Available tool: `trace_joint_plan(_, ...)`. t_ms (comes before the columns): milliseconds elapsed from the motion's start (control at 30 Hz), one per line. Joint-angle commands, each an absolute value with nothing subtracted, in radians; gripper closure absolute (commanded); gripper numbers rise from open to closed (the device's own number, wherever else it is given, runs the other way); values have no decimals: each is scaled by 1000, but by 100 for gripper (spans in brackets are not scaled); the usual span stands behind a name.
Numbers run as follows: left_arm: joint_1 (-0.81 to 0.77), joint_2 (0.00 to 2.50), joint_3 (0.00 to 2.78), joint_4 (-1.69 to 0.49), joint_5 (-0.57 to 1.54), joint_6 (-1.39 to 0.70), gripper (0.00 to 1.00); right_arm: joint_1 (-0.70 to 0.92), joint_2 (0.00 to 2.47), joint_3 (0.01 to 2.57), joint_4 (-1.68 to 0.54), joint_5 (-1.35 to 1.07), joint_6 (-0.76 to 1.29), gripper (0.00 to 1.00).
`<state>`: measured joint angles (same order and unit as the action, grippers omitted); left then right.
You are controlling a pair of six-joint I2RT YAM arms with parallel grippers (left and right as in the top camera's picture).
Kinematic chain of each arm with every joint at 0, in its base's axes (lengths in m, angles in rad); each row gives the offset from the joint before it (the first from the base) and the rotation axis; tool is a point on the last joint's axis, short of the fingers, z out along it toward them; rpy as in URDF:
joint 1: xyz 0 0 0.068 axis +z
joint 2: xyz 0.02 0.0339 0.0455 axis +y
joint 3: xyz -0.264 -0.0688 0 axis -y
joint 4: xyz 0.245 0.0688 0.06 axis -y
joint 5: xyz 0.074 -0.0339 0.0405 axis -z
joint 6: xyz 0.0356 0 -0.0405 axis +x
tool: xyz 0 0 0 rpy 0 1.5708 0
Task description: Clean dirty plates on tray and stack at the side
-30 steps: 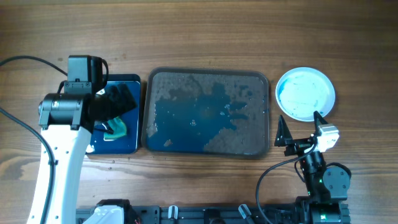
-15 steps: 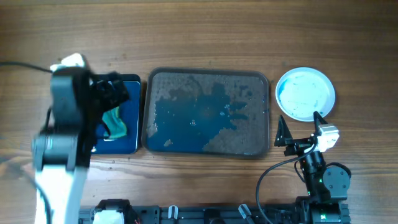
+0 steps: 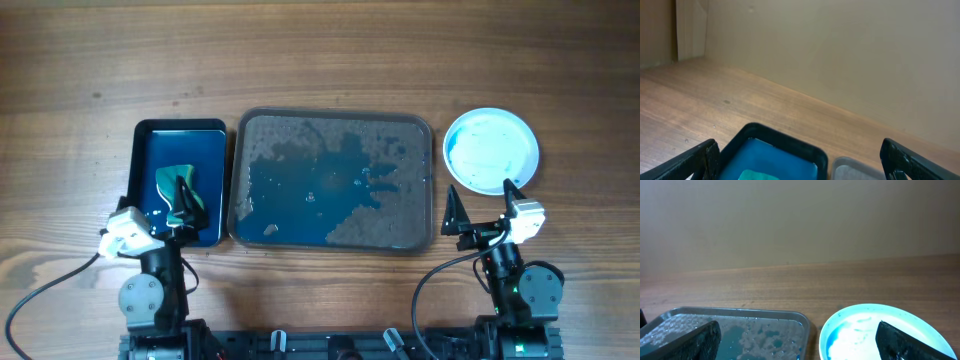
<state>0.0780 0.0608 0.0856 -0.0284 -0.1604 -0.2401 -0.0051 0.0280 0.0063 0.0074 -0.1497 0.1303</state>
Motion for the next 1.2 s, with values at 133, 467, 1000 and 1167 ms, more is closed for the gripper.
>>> trace_joint_plan(133,83,3,6,-49,-166,-208,0,-3,23,5,11,-165,137,0)
trace_joint_plan(467,83,3,6,-57,-155,-209,0,-3,23,5,11,-165,137,1)
trace_joint_plan(1000,83,3,6,-57,-155,-209,0,-3,23,5,11,-165,137,0)
trace_joint_plan(1167,83,3,6,-57,-155,-209,0,-3,23,5,11,-165,137,0)
